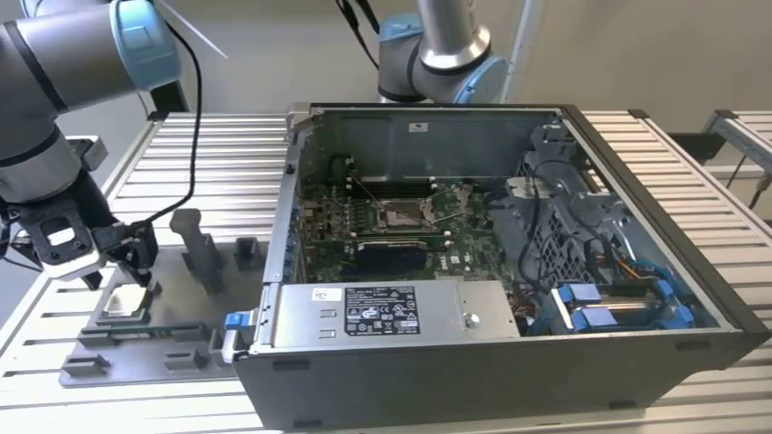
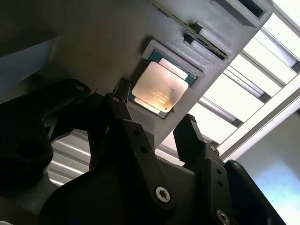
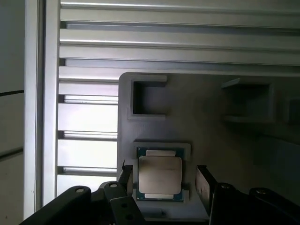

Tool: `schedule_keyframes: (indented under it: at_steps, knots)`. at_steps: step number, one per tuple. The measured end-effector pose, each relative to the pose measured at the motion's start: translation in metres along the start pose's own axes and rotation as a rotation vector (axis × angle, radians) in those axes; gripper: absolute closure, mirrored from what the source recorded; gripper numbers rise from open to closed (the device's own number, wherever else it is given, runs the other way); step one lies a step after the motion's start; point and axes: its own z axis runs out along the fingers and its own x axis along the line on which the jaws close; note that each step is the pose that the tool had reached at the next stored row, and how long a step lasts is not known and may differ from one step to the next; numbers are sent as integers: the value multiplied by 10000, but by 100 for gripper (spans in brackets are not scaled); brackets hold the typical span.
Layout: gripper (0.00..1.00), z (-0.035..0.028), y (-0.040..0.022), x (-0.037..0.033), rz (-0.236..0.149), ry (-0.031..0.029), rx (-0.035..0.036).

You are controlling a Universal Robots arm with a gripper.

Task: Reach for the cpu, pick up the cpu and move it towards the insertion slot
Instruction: 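Pick up the cpu and move it towards the insertion slot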

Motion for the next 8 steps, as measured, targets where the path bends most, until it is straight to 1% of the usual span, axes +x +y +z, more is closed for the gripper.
schedule_keyframes:
  at_steps: [3, 8]
  knots:
    - [0, 37, -14, 7, -2, -7, 1]
    - [0, 76, -45, 15, -22, -8, 0]
